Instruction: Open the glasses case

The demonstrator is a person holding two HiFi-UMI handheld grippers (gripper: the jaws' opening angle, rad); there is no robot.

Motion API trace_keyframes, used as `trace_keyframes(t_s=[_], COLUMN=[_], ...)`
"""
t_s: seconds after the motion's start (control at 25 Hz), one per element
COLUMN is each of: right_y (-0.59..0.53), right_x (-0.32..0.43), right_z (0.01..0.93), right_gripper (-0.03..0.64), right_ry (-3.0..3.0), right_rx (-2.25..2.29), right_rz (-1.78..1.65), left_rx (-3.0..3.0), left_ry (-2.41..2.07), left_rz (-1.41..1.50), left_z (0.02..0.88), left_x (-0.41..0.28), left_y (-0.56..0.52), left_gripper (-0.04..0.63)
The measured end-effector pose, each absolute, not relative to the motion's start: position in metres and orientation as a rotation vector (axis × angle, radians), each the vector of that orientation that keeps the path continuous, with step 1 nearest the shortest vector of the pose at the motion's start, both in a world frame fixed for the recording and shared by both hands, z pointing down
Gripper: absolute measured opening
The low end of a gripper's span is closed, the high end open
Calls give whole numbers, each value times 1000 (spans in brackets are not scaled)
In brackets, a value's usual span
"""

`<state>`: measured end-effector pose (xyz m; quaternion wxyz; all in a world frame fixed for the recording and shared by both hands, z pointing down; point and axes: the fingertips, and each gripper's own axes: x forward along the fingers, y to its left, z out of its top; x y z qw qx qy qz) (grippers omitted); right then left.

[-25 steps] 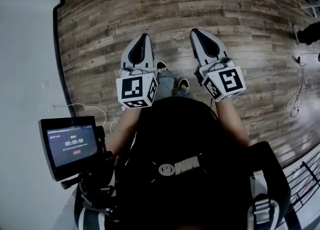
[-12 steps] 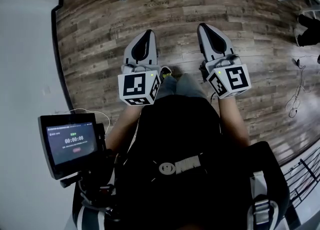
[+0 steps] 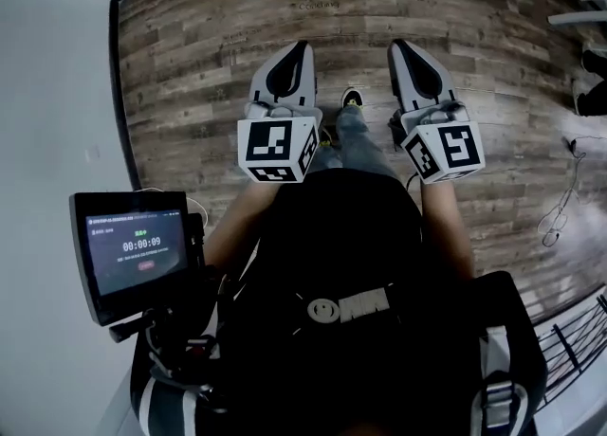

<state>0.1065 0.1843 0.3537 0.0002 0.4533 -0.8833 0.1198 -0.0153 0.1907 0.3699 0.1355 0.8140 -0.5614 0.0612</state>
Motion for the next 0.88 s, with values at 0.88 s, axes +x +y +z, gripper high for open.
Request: trace_keyframes(t_s=[0.88], right_y=[26], right_x=[122], right_z=[367], right_gripper=[6], right_ry=[-2860], right_rx=[1269], right_rz=[491], left_rx=[2288], left_ry=[-1754], left_rz=[263], left_z=[363], left_x=[-4], left_y=[33], left_gripper=[-2])
